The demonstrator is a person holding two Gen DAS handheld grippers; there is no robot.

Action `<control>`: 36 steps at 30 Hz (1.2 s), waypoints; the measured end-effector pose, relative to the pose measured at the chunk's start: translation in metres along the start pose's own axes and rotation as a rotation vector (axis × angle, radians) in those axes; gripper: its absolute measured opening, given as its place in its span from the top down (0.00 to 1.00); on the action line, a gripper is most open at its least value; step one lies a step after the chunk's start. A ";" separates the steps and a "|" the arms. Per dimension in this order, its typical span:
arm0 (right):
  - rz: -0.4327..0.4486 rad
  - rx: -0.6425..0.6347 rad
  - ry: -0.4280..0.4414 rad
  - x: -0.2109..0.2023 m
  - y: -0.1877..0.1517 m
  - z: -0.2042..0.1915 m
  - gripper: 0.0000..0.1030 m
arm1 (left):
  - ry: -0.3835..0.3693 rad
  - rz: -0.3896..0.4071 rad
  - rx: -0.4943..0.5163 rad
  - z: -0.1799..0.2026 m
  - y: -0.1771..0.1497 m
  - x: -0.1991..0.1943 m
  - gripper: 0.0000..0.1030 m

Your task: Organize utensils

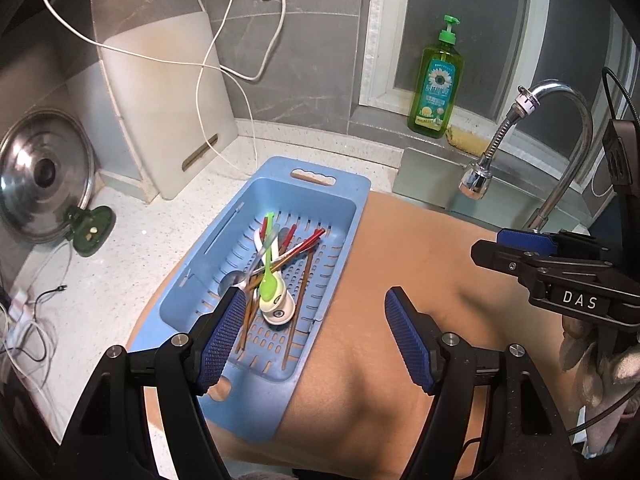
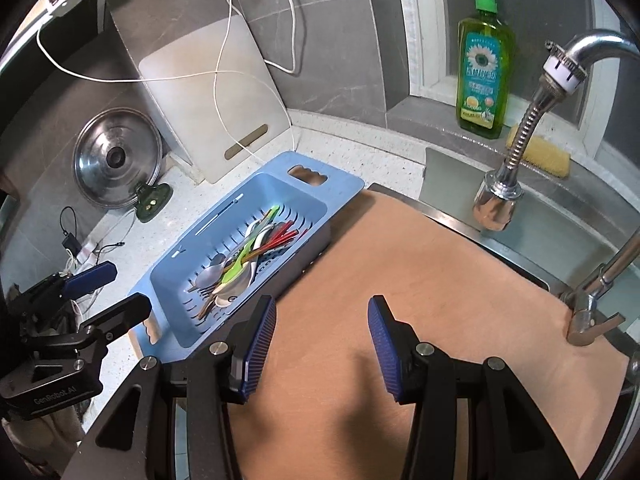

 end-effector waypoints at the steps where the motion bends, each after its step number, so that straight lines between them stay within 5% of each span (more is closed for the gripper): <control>1: 0.004 -0.001 0.000 -0.002 0.000 0.000 0.57 | 0.003 0.002 0.000 0.001 -0.001 -0.001 0.30; 10: 0.002 -0.006 0.023 -0.007 -0.005 -0.002 0.57 | 0.011 0.017 -0.021 0.001 -0.005 -0.010 0.30; 14: 0.002 -0.011 0.025 -0.008 -0.007 -0.002 0.57 | 0.026 0.028 -0.031 0.002 -0.008 -0.015 0.21; 36: 0.000 -0.014 0.025 -0.011 -0.011 -0.004 0.57 | 0.061 0.015 -0.060 -0.001 -0.010 -0.014 0.21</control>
Point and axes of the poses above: each gripper's, at about its wrist camera, not at the fingertips, and x roughly the way its jaws point, z to its right, y to its top, the point moved 3 cm from there along x, roughly the way its jaws point, and after that the axes turned 13 degrees about -y, right-handed, at the moved point
